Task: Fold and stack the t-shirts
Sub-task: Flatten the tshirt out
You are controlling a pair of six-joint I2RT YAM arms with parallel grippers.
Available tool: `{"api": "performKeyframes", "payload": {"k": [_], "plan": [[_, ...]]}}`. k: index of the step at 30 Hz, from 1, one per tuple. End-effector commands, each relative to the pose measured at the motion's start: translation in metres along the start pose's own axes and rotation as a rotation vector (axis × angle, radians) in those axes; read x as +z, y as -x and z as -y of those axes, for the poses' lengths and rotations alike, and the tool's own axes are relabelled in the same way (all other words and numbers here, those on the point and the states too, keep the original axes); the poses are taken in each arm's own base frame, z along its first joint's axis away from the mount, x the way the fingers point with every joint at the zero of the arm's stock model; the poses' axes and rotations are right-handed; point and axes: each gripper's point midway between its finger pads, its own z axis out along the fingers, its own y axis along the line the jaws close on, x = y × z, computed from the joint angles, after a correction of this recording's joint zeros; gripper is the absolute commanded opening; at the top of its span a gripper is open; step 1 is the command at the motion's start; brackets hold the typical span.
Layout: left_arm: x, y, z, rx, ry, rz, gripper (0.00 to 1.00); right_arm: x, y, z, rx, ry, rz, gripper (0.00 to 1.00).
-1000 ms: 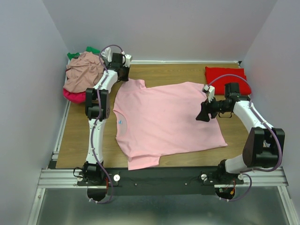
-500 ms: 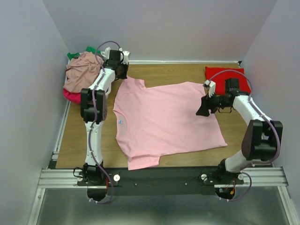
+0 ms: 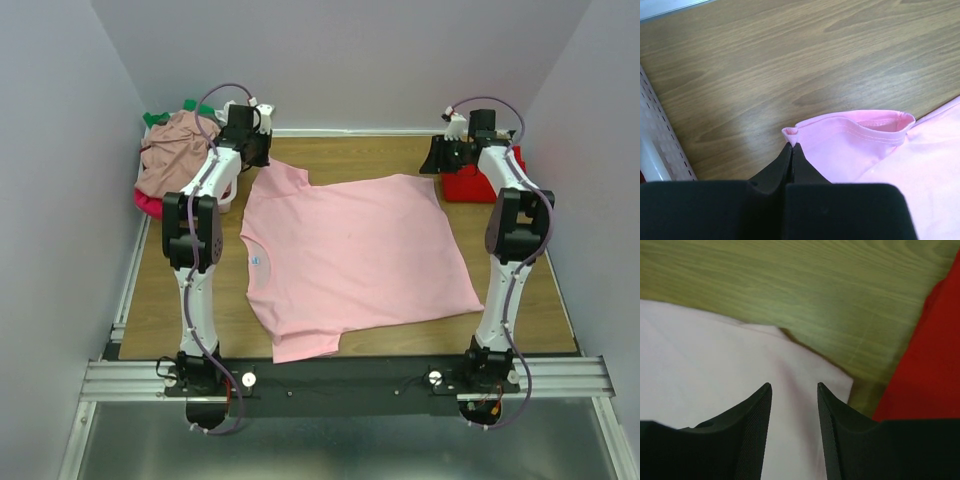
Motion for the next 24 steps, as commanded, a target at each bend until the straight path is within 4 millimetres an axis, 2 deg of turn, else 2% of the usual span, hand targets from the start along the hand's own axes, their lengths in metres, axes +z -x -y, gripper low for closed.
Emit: {"api": "performKeyframes", "payload": {"k": [1,7,10,12,16,17,18,20,24], "plan": [[-0.006,0.011,-0.001,-0.001,0.012,0.029,0.0,0.021,0.003,0.037,0.078,-0.129,-0.004,0.48],[0.0,0.005,0.002,-0.007,-0.01,0.016,0.0,0.039,-0.009,0.058,0.109,-0.188,-0.032,0.46],[0.003,0.003,0.004,-0.01,-0.023,0.012,0.0,0.045,-0.024,0.063,0.116,-0.2,-0.064,0.47],[0.003,0.004,0.004,-0.009,-0.026,0.016,0.0,0.046,-0.029,0.066,0.111,-0.212,-0.076,0.5],[0.002,0.003,0.005,-0.011,-0.031,0.013,0.0,0.05,-0.039,0.068,0.109,-0.215,-0.097,0.5],[0.001,0.002,0.006,-0.011,-0.032,0.013,0.0,0.05,-0.04,0.067,0.111,-0.208,-0.101,0.49],[0.001,0.002,0.006,-0.011,-0.032,0.013,0.0,0.051,-0.039,0.064,0.109,-0.189,-0.096,0.4],[0.0,0.002,0.005,-0.01,-0.028,0.013,0.0,0.049,-0.036,0.058,0.102,-0.161,-0.089,0.32],[-0.001,0.001,0.004,-0.012,-0.023,0.013,0.0,0.04,-0.015,0.043,0.072,-0.104,-0.043,0.19]]}}
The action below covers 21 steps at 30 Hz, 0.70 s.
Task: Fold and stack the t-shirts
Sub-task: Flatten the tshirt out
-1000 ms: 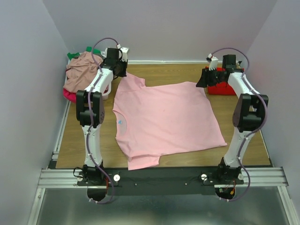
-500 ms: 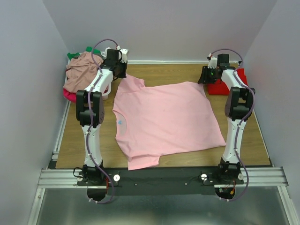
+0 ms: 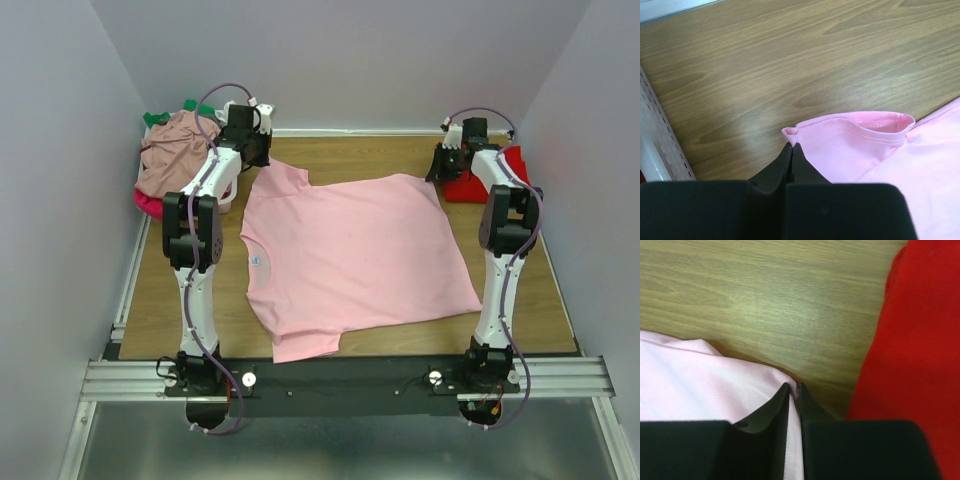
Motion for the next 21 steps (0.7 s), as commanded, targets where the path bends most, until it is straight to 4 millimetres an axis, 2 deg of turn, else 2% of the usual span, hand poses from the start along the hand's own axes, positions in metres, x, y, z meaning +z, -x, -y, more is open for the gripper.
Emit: {"api": "performKeyframes", "payload": {"k": [1,4,9,21], "plan": [[-0.002,0.0,0.004,-0.005,-0.021,0.007,0.0,-0.015,0.02,-0.019,-0.035,0.082,0.05,0.14],[-0.002,0.0,0.003,-0.003,-0.016,0.008,0.0,-0.033,0.042,-0.03,-0.069,0.109,0.107,0.08],[-0.003,-0.001,0.003,-0.002,-0.013,0.006,0.0,-0.051,0.057,-0.041,-0.1,0.129,0.15,0.07],[-0.004,0.0,0.002,-0.001,-0.008,0.009,0.0,-0.056,0.036,-0.03,-0.16,0.063,0.117,0.07]]}}
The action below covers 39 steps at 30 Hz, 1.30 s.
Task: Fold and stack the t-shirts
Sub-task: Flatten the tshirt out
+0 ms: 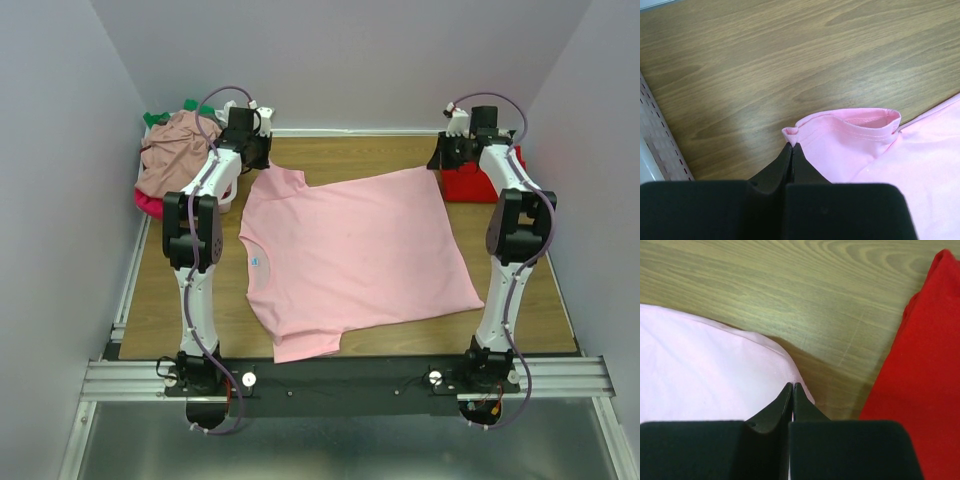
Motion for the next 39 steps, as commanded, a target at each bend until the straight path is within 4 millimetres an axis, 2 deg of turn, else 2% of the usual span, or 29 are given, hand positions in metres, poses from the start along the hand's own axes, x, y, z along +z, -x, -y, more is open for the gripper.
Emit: {"api": "performKeyframes", "payload": {"k": [1,5,6,9,13,14,15,16,18,19,20,21,22,24,25,26,27,28,29,30,31,32,33,34,35,36,37,39], "plan": [[-0.009,0.012,0.002,0.004,-0.006,0.035,0.0,-0.005,0.002,0.005,-0.044,-0.031,0.008,0.07],[-0.016,0.019,0.004,0.007,-0.009,0.054,0.0,-0.01,0.011,0.003,-0.061,-0.03,0.027,0.06],[-0.022,0.026,0.005,0.008,-0.011,0.072,0.0,-0.012,0.013,0.002,-0.065,-0.028,0.033,0.06],[-0.032,0.036,0.01,0.014,-0.028,0.099,0.0,-0.027,0.026,-0.009,-0.094,-0.011,0.066,0.05],[-0.069,0.063,0.021,0.036,-0.059,0.195,0.0,-0.058,0.046,-0.03,-0.141,0.019,0.123,0.05],[-0.076,0.067,0.026,0.014,-0.073,0.211,0.0,-0.064,0.049,-0.034,-0.15,0.023,0.133,0.05],[-0.08,0.062,0.027,0.01,-0.076,0.21,0.0,-0.079,0.055,-0.043,-0.173,0.025,0.156,0.04],[-0.098,0.076,0.031,0.02,-0.084,0.258,0.0,-0.086,0.058,-0.048,-0.189,0.034,0.167,0.04],[-0.115,0.083,0.036,0.023,-0.091,0.296,0.0,-0.1,0.062,-0.058,-0.209,0.044,0.188,0.04],[-0.133,0.089,0.039,0.031,-0.091,0.331,0.0,-0.117,0.068,-0.068,-0.231,0.047,0.215,0.04],[-0.141,0.091,0.041,0.028,-0.095,0.345,0.0,-0.125,0.071,-0.073,-0.243,0.049,0.23,0.04],[-0.162,0.099,0.045,0.036,-0.096,0.386,0.0,-0.133,0.074,-0.077,-0.255,0.048,0.242,0.04],[-0.173,0.103,0.047,0.04,-0.095,0.409,0.0,-0.155,0.085,-0.088,-0.284,0.037,0.285,0.04],[-0.199,0.111,0.052,0.043,-0.1,0.461,0.0,-0.176,0.093,-0.098,-0.319,0.024,0.322,0.04],[-0.227,0.121,0.057,0.052,-0.099,0.523,0.0,-0.187,0.097,-0.103,-0.338,0.015,0.341,0.04],[-0.243,0.126,0.061,0.054,-0.104,0.557,0.0,-0.213,0.107,-0.115,-0.384,0.0,0.392,0.04],[-0.256,0.127,0.063,0.044,-0.107,0.583,0.0,-0.226,0.111,-0.122,-0.403,-0.006,0.413,0.03],[-0.295,0.142,0.07,0.055,-0.112,0.674,0.0,-0.238,0.115,-0.128,-0.423,-0.012,0.436,0.03],[-0.314,0.147,0.075,0.057,-0.118,0.717,0.0,-0.267,0.125,-0.143,-0.463,-0.026,0.493,0.03],[-0.354,0.156,0.082,0.054,-0.129,0.808,0.0,-0.28,0.127,-0.15,-0.484,-0.031,0.514,0.02],[-0.375,0.16,0.088,0.056,-0.141,0.856,0.0,-0.307,0.133,-0.164,-0.516,-0.047,0.565,0.01],[-0.396,0.163,0.092,0.059,-0.148,0.904,0.0,-0.311,0.136,-0.166,-0.522,-0.052,0.573,0.01],[-0.415,0.166,0.097,0.054,-0.157,0.948,0.0,-0.341,0.144,-0.181,-0.556,-0.069,0.63,0.0],[-0.458,0.17,0.105,0.055,-0.173,1.044,0.0,-0.356,0.147,-0.188,-0.569,-0.084,0.657,0.0],[-0.475,0.17,0.109,0.056,-0.184,1.08,0.0,-0.371,0.15,-0.195,-0.583,-0.095,0.684,0.0],[-0.499,0.172,0.114,0.063,-0.197,1.135,0.0,-0.404,0.156,-0.212,-0.618,-0.112,0.751,0.0],[-0.533,0.17,0.122,0.077,-0.21,1.211,0.0,-0.417,0.157,-0.218,-0.626,-0.127,0.774,0.0],[-0.574,0.169,0.132,0.085,-0.243,1.293,0.0,-0.452,0.158,-0.237,-0.653,-0.148,0.841,0.0]]}}
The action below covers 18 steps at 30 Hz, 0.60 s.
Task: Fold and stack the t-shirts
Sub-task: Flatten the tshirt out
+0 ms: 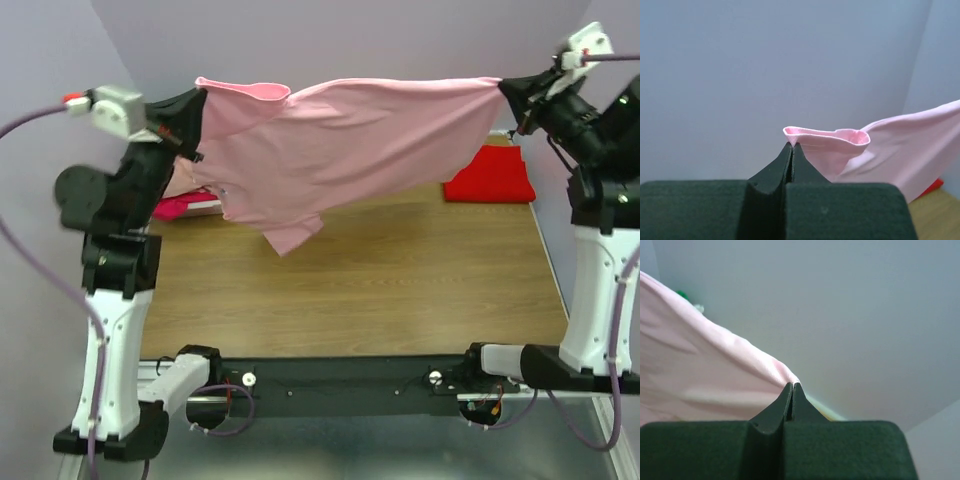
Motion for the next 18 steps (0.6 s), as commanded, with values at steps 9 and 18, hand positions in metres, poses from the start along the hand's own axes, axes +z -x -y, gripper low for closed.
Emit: {"api": "performKeyframes", "payload": {"k": [9,18], "plan": [[-0.109,0.199,0.095,-0.001,-0.26,0.483,0.0,-0.136,0.166,-0.031,-0.172,-0.166,0.348,0.0],[-0.13,0.218,0.104,-0.014,-0.276,0.539,0.0,-0.169,0.179,-0.04,-0.185,-0.226,0.39,0.0]]}}
